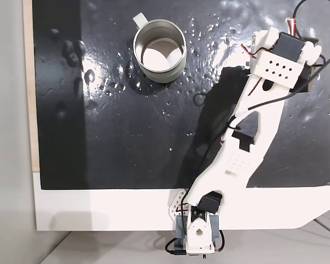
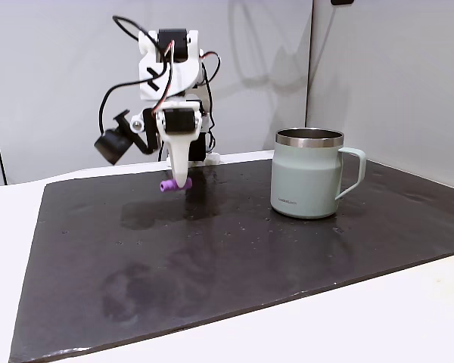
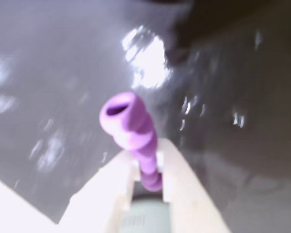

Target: Grasp a pengrip and put it in the cup.

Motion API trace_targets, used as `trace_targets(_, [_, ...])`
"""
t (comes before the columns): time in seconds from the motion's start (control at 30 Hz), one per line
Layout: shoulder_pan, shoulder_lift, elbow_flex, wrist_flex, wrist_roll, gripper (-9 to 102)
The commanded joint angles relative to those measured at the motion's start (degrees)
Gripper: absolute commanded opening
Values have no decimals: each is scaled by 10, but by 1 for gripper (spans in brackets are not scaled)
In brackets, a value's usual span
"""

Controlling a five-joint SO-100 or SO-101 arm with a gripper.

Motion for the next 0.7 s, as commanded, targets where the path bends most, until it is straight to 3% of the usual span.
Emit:
trace_targets(0.0, [-4, 159, 35, 3, 6, 0])
trace_targets(0.4, [-21, 386, 148, 4, -13, 0])
trace_targets(0.67, [-149, 376, 142, 4, 34, 0])
